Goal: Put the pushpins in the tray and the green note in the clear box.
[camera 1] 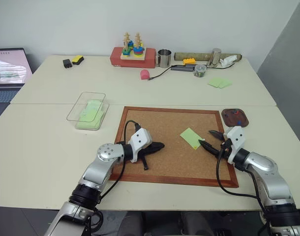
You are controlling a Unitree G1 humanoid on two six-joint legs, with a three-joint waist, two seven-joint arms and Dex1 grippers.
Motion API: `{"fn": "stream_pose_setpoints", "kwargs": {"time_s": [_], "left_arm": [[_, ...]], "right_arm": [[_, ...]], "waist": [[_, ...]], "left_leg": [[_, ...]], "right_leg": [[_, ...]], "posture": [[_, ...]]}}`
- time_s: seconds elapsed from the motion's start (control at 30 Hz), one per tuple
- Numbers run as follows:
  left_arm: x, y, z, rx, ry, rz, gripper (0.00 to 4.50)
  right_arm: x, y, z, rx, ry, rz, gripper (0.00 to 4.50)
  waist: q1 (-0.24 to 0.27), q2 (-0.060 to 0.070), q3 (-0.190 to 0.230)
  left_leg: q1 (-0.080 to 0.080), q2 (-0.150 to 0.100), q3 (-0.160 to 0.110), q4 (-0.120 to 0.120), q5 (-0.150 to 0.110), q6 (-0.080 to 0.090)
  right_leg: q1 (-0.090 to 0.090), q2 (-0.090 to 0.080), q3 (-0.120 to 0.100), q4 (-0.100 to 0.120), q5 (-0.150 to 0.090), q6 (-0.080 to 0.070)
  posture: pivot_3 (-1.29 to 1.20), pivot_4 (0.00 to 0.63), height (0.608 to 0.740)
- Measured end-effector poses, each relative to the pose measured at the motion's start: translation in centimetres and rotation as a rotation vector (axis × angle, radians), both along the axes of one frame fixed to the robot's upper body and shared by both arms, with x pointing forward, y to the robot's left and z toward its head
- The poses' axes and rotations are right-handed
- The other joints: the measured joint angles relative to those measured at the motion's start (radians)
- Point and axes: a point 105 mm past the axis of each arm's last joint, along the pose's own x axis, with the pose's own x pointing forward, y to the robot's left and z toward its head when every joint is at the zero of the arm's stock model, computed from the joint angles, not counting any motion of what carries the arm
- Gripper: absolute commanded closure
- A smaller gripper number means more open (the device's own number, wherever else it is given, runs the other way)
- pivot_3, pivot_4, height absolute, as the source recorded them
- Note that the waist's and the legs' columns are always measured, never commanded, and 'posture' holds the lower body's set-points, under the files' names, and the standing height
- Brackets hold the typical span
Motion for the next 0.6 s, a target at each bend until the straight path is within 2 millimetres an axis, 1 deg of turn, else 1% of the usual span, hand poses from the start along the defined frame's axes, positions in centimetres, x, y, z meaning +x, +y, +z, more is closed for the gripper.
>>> {"fn": "stream_pose_setpoints", "kwargs": {"time_s": [0.03,0.2,0.33,0.37,0.6], "left_arm": [[-0.01,0.01,0.00,0.000,0.000,-0.001,4.50],[-0.01,0.05,0.00,0.003,0.000,-0.002,4.50],[-0.01,0.06,0.00,0.004,0.001,-0.003,4.50],[-0.01,0.06,0.00,0.004,0.001,-0.004,4.50],[-0.03,0.11,0.04,0.009,0.002,-0.012,4.50]], "right_arm": [[-0.12,0.05,-0.25,0.003,0.005,0.001,2.30],[-0.19,0.11,-0.27,0.006,-0.003,0.010,3.53],[-0.24,0.14,-0.29,0.007,-0.008,0.016,4.40],[-0.28,0.22,-0.33,0.007,-0.007,0.020,4.47],[-0.43,0.32,-0.35,0.008,-0.016,0.025,4.47]], "waist": [[0.000,0.000,0.000],[-0.001,0.000,0.000],[-0.001,0.000,0.000],[-0.001,0.000,0.000],[-0.002,0.000,0.000]], "left_leg": [[0.000,0.000,0.000,0.000,0.000,0.000],[0.000,0.000,0.000,0.000,0.000,0.000],[0.000,0.000,0.000,0.000,0.000,0.000],[0.000,0.000,0.000,0.000,0.000,0.000],[0.000,0.000,0.000,0.000,0.000,0.000]], "right_leg": [[0.000,0.000,0.000,0.000,0.000,0.000],[0.000,0.000,0.000,0.000,0.000,0.000],[0.000,0.000,0.000,0.000,0.000,0.000],[0.000,0.000,0.000,0.000,0.000,0.000],[0.000,0.000,0.000,0.000,0.000,0.000]], "posture": [[0.00,0.150,0.740],[0.00,0.150,0.740],[0.00,0.150,0.740],[0.00,0.150,0.740],[0.00,0.150,0.740]]}}
